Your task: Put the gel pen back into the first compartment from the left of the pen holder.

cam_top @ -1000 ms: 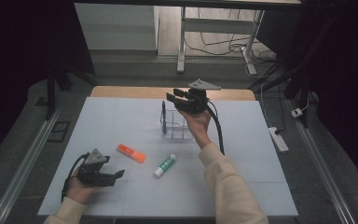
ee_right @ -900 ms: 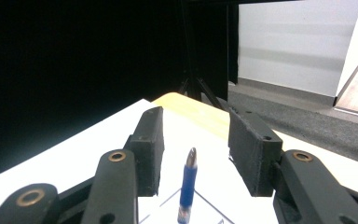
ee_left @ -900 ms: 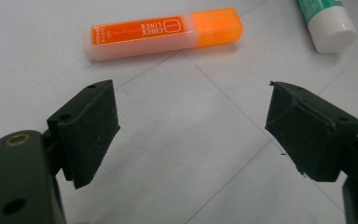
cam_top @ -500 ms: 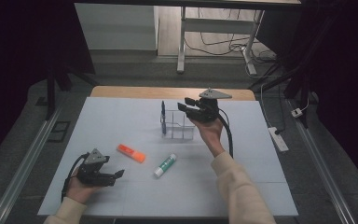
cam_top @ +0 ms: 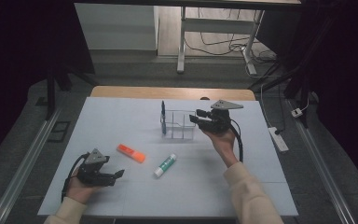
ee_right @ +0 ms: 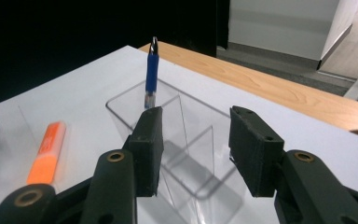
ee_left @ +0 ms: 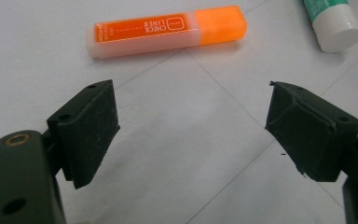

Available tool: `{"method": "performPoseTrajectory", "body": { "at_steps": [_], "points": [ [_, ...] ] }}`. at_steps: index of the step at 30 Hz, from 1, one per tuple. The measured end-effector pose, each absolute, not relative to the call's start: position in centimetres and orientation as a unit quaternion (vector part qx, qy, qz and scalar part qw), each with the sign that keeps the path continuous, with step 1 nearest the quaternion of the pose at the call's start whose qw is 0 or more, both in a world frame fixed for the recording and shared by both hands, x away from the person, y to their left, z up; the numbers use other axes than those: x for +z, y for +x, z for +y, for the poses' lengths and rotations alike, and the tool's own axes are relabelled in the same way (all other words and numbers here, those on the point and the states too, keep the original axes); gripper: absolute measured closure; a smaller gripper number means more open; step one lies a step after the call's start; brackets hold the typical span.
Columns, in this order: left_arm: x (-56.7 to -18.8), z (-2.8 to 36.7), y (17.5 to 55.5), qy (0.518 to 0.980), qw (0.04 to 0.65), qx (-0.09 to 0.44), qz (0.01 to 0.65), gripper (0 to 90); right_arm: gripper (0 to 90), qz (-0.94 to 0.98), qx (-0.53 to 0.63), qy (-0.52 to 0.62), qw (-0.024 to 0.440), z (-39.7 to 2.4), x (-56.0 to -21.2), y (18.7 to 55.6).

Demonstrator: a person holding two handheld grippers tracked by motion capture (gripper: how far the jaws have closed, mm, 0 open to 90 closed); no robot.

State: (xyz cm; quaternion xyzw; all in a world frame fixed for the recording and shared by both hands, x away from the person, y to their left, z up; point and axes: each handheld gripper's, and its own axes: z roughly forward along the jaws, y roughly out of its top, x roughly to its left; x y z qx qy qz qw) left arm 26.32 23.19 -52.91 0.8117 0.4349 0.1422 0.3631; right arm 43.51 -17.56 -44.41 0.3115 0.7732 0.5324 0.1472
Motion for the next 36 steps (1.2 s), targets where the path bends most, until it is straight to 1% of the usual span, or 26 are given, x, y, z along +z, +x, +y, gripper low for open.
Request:
{"method": "performPoseTrajectory", "body": {
  "at_steps": [9, 21, 36],
  "points": [
    [-52.9, 23.2, 26.3, 0.811, 0.362, 0.143, 0.437, 16.6, 53.8, 0.781, 0.522, 0.309, 0.146, -19.7, -45.0, 41.7],
    [-53.0, 23.3, 26.5, 0.811, 0.361, 0.142, 0.439, 16.6, 52.3, 0.792, 0.501, 0.316, 0.148, -23.8, -46.4, 39.1],
    [-53.1, 23.5, 26.9, 0.81, 0.367, 0.137, 0.437, 16.9, 50.8, 0.804, 0.48, 0.319, 0.142, -27.3, -48.1, 36.2]
  ]
}}
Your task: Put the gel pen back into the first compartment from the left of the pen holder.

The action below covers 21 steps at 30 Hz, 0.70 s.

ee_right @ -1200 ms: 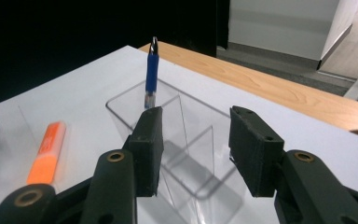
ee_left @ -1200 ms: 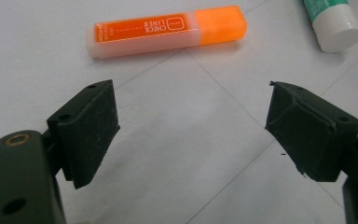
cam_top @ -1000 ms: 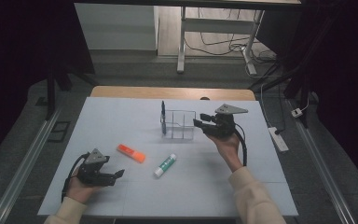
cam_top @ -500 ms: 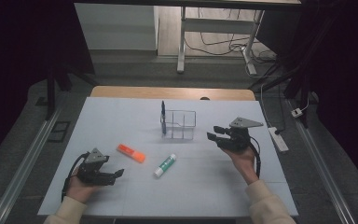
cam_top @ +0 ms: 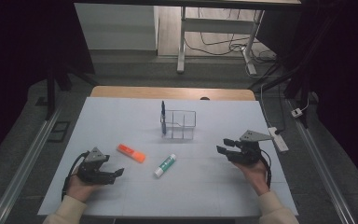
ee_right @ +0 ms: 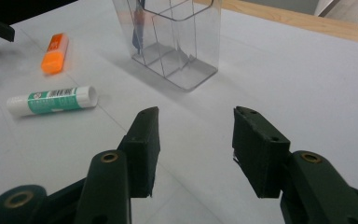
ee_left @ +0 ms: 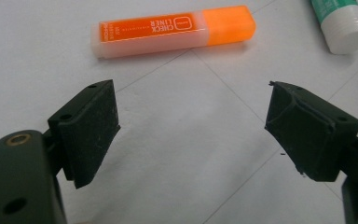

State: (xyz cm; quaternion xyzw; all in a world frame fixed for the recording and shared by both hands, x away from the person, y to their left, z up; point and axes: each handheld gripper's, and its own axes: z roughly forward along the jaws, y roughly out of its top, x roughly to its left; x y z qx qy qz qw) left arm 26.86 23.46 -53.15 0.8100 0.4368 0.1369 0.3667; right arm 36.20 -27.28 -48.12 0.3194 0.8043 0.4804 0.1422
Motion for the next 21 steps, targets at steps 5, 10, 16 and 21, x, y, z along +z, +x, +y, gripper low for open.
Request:
{"method": "performPoseTrajectory", "body": {
  "at_steps": [5, 10, 16, 21],
  "points": [
    [-53.0, 23.5, 26.8, 0.808, 0.369, 0.14, 0.437, 17.1, 50.3, 0.806, 0.477, 0.319, 0.142, -28.1, -48.3, 35.4],
    [-53.1, 23.5, 26.9, 0.811, 0.367, 0.139, 0.434, 17.1, 49.8, 0.812, 0.47, 0.316, 0.14, -28.5, -48.8, 34.9],
    [-52.7, 23.7, 26.9, 0.809, 0.377, 0.14, 0.43, 17.7, 49.3, 0.815, 0.463, 0.322, 0.136, -29.1, -49.1, 34.8],
    [-51.9, 23.7, 27.3, 0.81, 0.384, 0.142, 0.42, 18.0, 48.3, 0.821, 0.455, 0.317, 0.136, -29.0, -49.4, 34.7]
  ]
}}
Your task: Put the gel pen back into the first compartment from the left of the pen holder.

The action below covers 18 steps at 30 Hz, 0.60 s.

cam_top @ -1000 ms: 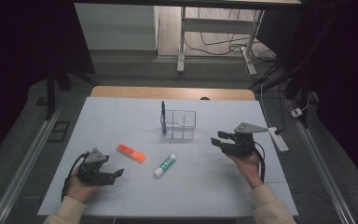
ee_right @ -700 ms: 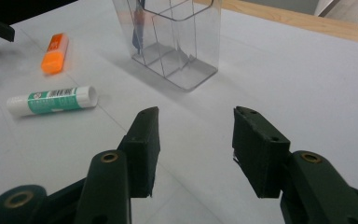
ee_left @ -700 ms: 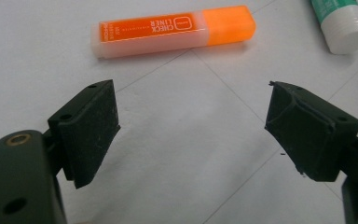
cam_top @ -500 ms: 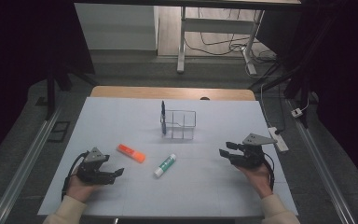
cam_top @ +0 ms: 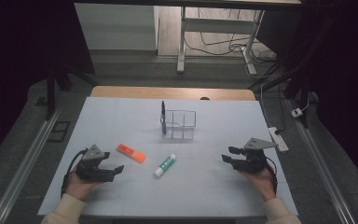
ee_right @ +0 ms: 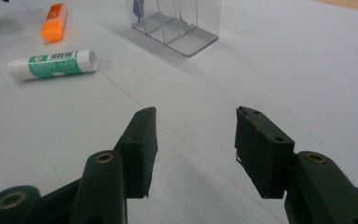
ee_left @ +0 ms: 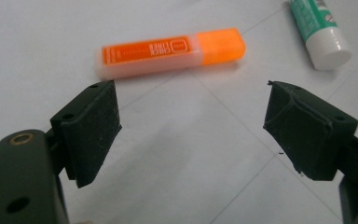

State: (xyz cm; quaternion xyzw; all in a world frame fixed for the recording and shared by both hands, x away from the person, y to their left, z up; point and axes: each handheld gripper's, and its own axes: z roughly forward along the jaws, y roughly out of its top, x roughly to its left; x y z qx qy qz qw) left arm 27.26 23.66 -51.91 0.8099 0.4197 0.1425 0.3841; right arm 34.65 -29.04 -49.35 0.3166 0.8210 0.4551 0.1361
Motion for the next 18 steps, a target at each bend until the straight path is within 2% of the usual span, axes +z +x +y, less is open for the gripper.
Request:
{"method": "performPoseTrajectory", "body": {
  "at_steps": [18],
  "points": [
    [-49.9, 23.2, 29.7, 0.853, 0.367, 0.117, 0.352, 18.4, 46.7, 0.828, 0.445, 0.314, 0.135, -29.5, -49.8, 34.2]
  ]
}}
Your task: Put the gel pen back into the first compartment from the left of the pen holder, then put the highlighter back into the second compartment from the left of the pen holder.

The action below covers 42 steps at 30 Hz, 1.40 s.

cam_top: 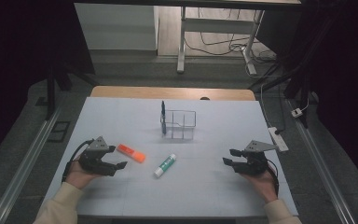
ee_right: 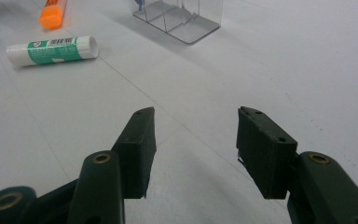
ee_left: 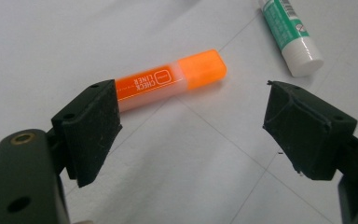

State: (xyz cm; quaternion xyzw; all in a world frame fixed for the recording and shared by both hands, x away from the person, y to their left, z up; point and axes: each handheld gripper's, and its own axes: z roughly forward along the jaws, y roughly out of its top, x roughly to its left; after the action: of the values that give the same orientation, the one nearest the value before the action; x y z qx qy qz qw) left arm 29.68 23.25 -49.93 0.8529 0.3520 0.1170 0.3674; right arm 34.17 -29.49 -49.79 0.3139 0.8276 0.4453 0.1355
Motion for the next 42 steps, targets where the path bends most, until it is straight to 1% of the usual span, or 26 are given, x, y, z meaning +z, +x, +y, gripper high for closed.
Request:
{"method": "performPoseTrajectory", "body": {
  "at_steps": [14, 19, 31, 34, 38, 42],
  "points": [
    [-49.0, 22.9, 31.8, 0.879, 0.346, 0.113, 0.308, 20.7, 46.2, 0.829, 0.444, 0.312, 0.135, -29.6, -49.8, 34.1],
    [-48.9, 22.2, 32.3, 0.888, 0.337, 0.125, 0.287, 22.0, 46.0, 0.829, 0.442, 0.313, 0.135, -29.7, -49.9, 34.2],
    [-48.9, 21.1, 34.3, 0.908, 0.308, 0.116, 0.258, 25.0, 45.8, 0.829, 0.442, 0.316, 0.135, -30.0, -49.9, 33.8],
    [-48.9, 20.8, 34.7, 0.917, 0.294, 0.115, 0.245, 26.0, 45.8, 0.829, 0.441, 0.316, 0.137, -30.2, -49.9, 33.5],
    [-48.8, 20.2, 35.2, 0.924, 0.292, 0.111, 0.219, 27.2, 45.8, 0.828, 0.441, 0.318, 0.138, -30.5, -49.9, 33.3],
    [-48.8, 19.6, 35.4, 0.931, 0.287, 0.107, 0.197, 27.8, 45.7, 0.82, 0.453, 0.328, 0.123, -30.8, -49.9, 33.4]
  ]
}}
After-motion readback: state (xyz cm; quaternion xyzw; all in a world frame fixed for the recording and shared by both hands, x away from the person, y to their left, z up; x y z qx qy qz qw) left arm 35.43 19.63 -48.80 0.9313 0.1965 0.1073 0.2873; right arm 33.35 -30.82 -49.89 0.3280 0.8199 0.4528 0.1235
